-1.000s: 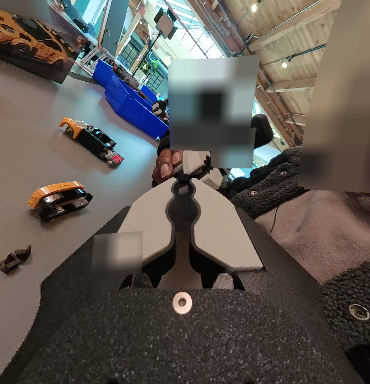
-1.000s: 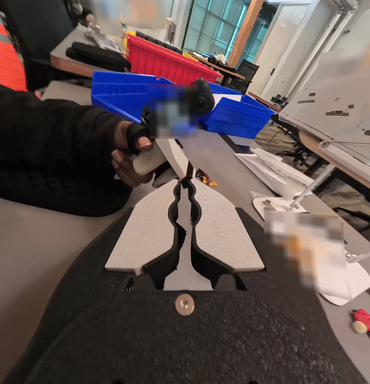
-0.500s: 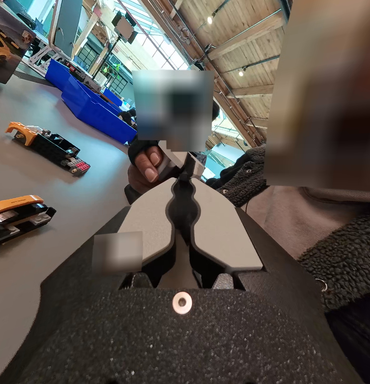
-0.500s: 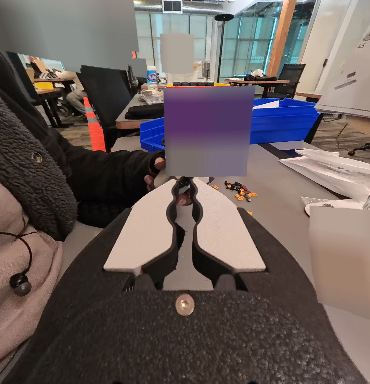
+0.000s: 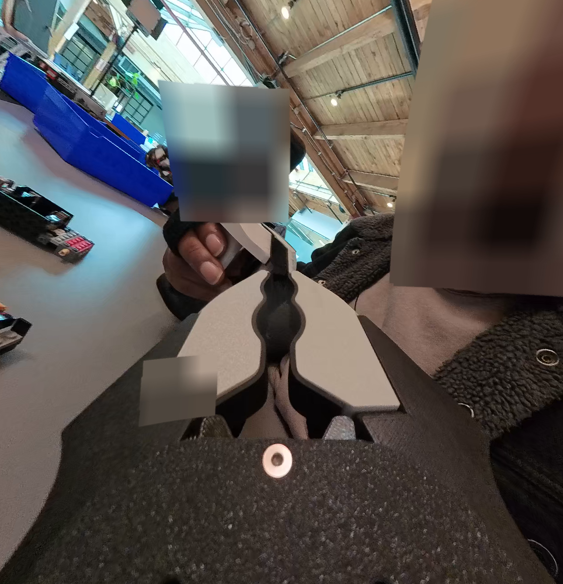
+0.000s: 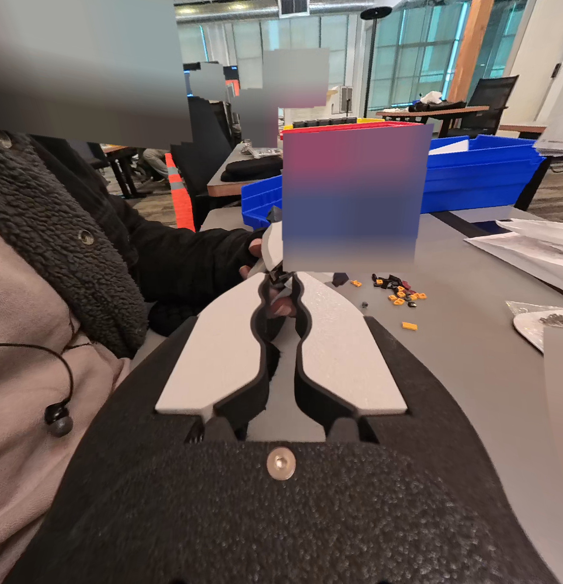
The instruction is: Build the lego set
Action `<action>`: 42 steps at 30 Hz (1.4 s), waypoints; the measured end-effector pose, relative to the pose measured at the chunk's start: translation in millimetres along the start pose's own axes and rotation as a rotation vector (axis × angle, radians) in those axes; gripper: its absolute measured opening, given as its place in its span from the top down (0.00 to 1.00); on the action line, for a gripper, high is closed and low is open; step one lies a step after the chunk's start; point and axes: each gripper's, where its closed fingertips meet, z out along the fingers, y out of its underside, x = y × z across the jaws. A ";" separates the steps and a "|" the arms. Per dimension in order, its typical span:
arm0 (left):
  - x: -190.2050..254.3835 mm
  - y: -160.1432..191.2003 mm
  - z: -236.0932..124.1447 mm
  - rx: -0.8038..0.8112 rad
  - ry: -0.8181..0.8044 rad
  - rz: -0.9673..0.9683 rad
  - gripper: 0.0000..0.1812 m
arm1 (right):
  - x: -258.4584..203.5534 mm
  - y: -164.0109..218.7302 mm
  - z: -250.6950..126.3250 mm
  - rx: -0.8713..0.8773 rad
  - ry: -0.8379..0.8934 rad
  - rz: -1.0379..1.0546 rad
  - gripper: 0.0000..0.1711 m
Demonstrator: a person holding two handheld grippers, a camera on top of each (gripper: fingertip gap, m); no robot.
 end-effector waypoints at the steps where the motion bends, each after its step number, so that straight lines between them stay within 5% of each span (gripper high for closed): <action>1: 1.0 1.6 1.1 -0.009 0.010 -0.004 0.96 | -3.2 -0.1 0.6 -0.001 -0.013 -0.010 0.92; 14: -11.9 -8.5 -4.7 0.064 -0.058 -0.023 0.94 | 18.5 5.3 4.1 -0.066 0.207 -0.131 0.93; 24: -37.3 -7.4 -6.8 0.075 -0.199 -0.078 0.93 | 40.6 20.9 3.5 -0.253 0.464 -0.460 0.93; 42: -42.0 -5.9 -10.1 0.068 -0.204 -0.162 0.98 | 30.7 24.4 2.0 -0.243 0.346 -0.413 0.95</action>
